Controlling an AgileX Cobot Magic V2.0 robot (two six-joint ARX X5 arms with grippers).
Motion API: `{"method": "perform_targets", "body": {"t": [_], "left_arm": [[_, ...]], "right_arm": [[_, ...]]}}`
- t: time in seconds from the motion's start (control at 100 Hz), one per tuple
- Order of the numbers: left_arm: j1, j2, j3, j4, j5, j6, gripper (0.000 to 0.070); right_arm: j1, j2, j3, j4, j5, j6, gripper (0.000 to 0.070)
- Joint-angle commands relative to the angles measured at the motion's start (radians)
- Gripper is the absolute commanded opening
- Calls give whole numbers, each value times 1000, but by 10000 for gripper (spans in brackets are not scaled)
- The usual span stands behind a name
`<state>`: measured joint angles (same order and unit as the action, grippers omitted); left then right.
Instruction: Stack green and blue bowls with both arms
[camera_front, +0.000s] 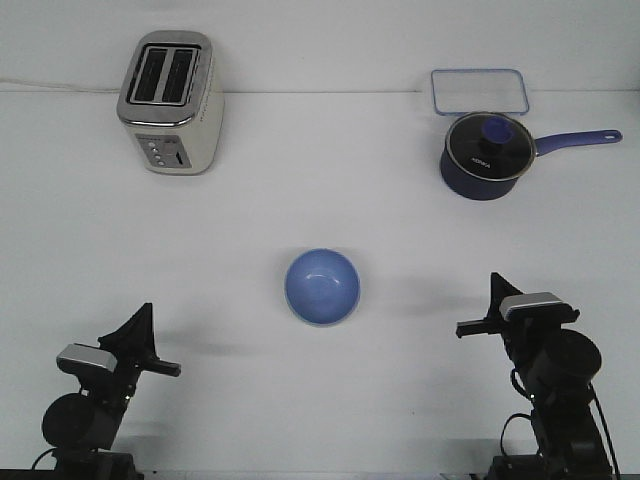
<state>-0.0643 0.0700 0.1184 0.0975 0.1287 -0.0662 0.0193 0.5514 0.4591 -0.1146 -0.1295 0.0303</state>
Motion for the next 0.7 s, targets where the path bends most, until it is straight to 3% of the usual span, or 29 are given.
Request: {"method": "perform_targets", "body": {"t": [0.0,0.23,0.41,0.69], "left_arm": [[3,-35,-19,16,-2,10,10],[14,-67,-69,43,-2,9,10],[16,-67,-105,143,-20,10,10],[22,-67,-105,141,-40,3,10]], "right_arm": [[0,5,4,10,2,6,0],[0,5,5,11,2,6,0],[0,6,5,10,2,6,0],[0,6,5,10,2,6,0]]}}
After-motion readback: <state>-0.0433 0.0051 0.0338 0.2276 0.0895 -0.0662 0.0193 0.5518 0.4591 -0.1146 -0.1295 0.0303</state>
